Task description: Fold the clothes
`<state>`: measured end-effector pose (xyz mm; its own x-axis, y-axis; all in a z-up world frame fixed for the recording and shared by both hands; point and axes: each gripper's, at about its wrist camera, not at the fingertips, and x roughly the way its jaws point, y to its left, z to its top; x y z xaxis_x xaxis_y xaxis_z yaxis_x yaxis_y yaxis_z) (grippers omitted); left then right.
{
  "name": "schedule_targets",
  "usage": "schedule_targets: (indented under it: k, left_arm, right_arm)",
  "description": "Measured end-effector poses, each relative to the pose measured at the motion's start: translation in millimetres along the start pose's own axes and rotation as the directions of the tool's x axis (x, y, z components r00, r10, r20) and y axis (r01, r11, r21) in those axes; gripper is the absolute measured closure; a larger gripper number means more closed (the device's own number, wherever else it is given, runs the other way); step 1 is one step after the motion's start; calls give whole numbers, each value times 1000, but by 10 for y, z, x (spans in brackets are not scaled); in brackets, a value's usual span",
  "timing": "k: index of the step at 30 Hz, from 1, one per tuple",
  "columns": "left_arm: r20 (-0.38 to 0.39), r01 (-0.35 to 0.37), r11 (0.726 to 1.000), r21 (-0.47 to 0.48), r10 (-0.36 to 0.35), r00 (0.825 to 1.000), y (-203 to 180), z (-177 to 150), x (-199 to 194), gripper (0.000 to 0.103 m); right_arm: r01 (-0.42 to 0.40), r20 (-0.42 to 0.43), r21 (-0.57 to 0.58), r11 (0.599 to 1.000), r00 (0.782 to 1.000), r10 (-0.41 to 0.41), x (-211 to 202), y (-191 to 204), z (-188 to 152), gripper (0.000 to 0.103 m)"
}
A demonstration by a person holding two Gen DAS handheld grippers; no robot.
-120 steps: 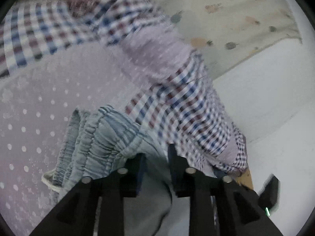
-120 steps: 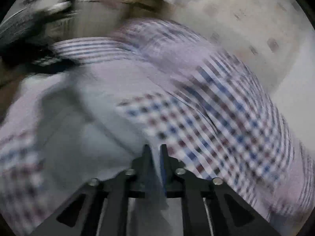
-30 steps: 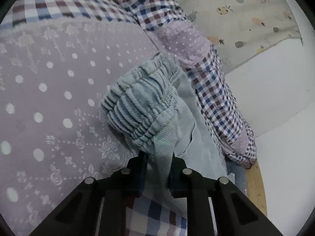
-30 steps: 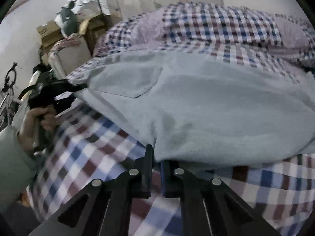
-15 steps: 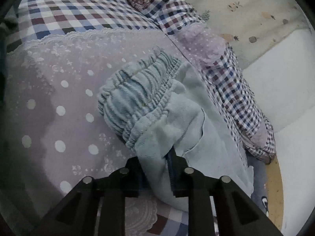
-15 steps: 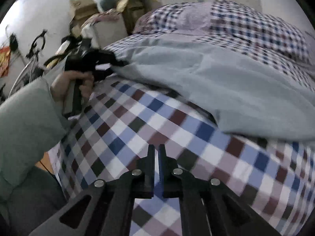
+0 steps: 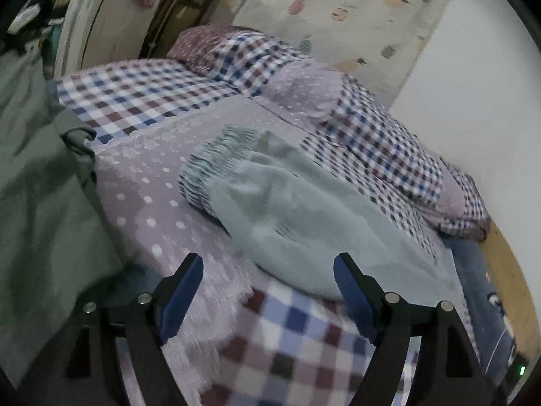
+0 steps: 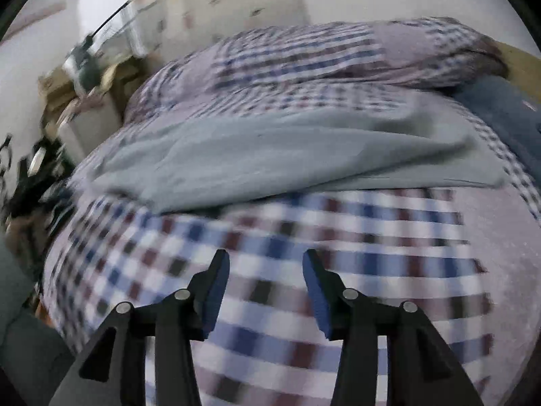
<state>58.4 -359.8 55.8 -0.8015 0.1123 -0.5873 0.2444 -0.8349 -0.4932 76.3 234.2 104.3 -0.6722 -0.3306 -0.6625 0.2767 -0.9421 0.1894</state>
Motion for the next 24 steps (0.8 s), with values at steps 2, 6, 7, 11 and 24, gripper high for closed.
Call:
schedule_targets:
  k: [2,6,7,11,24]
  left_arm:
    - [-6,1,999,37,0,1000,-177,-105,-129,20]
    - [-26,22,992,126,-19,999,-714,-273,-251,20]
    - [-33,32,990,140,-28,999,-852,-295,-280,20]
    - [-70,86,962,261,-70,995,-1680,-347,-242,20]
    - [-230,363,660,658,-282,931,-5085,-953,313,16]
  right_arm:
    - [13,47,56,998,999,-16,-58,-337,61,48]
    - [28,140,161,986,989,-51,-138,-1018,195,43]
    - [24,162,174,984,985,-53,-139,-1158,228,43]
    - [12,196,240,971,979,-61,-18,-1687,352,42]
    - [61,235,514,856,949,-209,-52,-3101,342,42]
